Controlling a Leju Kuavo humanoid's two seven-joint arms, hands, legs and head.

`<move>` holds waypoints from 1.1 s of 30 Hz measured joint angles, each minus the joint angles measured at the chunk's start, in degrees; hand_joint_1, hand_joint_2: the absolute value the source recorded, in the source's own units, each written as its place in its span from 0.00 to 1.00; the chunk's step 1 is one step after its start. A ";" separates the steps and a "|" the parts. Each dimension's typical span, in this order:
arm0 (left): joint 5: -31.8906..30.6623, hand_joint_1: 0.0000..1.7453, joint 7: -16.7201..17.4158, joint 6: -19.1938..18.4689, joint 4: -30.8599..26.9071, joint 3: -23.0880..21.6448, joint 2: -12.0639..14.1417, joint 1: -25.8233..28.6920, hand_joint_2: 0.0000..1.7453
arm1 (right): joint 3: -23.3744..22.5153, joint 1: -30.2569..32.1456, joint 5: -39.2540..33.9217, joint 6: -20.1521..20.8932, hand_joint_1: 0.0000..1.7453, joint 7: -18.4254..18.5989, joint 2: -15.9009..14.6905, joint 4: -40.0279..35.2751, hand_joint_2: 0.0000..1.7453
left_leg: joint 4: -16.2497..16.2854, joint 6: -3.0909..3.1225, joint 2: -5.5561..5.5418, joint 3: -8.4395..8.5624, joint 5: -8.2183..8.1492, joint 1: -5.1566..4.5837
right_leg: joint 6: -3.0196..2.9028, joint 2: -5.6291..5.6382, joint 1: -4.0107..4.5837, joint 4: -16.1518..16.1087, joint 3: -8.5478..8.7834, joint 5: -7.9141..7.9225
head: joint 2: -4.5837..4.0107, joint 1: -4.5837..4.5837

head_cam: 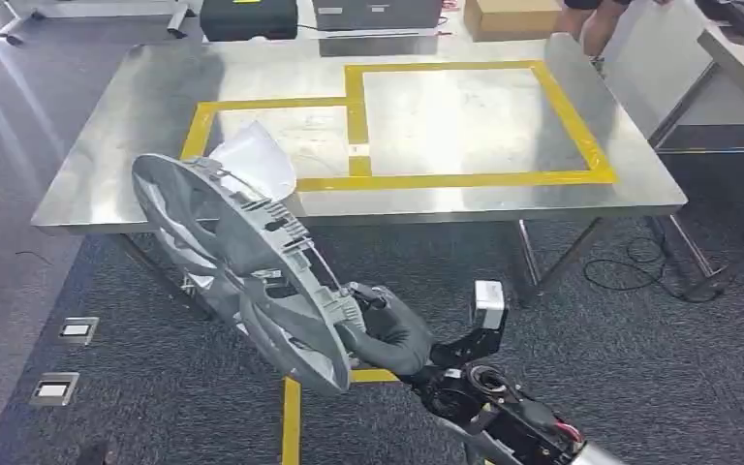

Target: Take the parts from the cabinet and place them on the table.

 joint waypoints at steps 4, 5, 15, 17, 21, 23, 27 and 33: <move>0.07 0.00 -0.11 0.02 0.00 0.00 0.00 0.00 1.00 | 0.00 0.00 0.00 0.07 1.00 -0.07 0.00 0.09 1.00 | 0.00 0.00 0.00 -0.01 0.00 0.00 | 0.00 0.00 0.00 0.00 0.00 0.00 | 0.00 0.02; 0.09 0.00 -0.13 0.04 0.00 0.00 0.00 0.00 1.00 | 0.00 0.00 0.00 0.13 1.00 -0.07 0.00 0.09 1.00 | 0.00 0.00 0.00 0.00 0.00 0.00 | 0.00 0.00 0.00 0.00 0.00 0.00 | 0.00 0.02; 0.18 0.00 -0.13 0.11 0.00 0.00 0.00 0.00 1.00 | 0.00 -0.02 0.00 0.74 1.00 -0.31 0.00 0.31 1.00 | 0.00 0.00 0.00 -0.02 0.00 0.00 | 0.00 0.00 0.00 0.00 0.03 0.00 | 0.00 0.00; 0.18 0.00 -0.13 0.13 0.00 0.00 0.00 0.00 1.00 | 0.00 -0.02 0.00 0.85 1.00 -0.39 0.00 0.46 1.00 | 0.00 0.00 0.00 -0.02 0.00 0.00 | 0.00 0.00 0.00 0.00 0.04 0.00 | 0.00 0.00; 0.20 0.00 -0.13 0.13 0.00 0.00 -0.02 0.00 1.00 | 0.00 -0.03 0.00 0.96 1.00 -0.46 0.00 0.61 1.00 | 0.00 0.00 0.00 -0.03 0.00 0.00 | 0.00 0.00 0.00 0.00 0.02 0.00 | 0.00 -0.02; 0.28 0.00 -0.13 0.13 0.00 0.00 -0.02 0.00 1.00 | 0.00 -0.03 0.00 1.01 1.00 -0.52 0.00 0.66 1.00 | 0.00 -0.01 0.00 -0.04 -0.01 0.00 | 0.00 0.00 0.00 0.00 0.02 -0.01 | 0.00 -0.02; 0.28 0.00 -0.13 0.13 0.00 0.00 -0.02 0.00 1.00 | 0.00 -0.04 0.00 1.05 1.00 -0.57 0.00 0.77 1.00 | 0.00 -0.02 0.00 -0.04 -0.02 0.00 | 0.02 0.00 0.00 0.00 0.02 -0.04 | 0.00 -0.02; 0.28 0.00 -0.13 0.13 0.00 0.00 0.00 0.00 1.00 | 0.00 -0.07 0.00 1.07 1.00 -0.59 0.00 1.05 1.00 | 0.12 0.02 -0.03 -0.07 -0.10 -0.07 | 0.05 0.00 -0.06 -0.05 0.03 -0.05 | 0.00 -0.02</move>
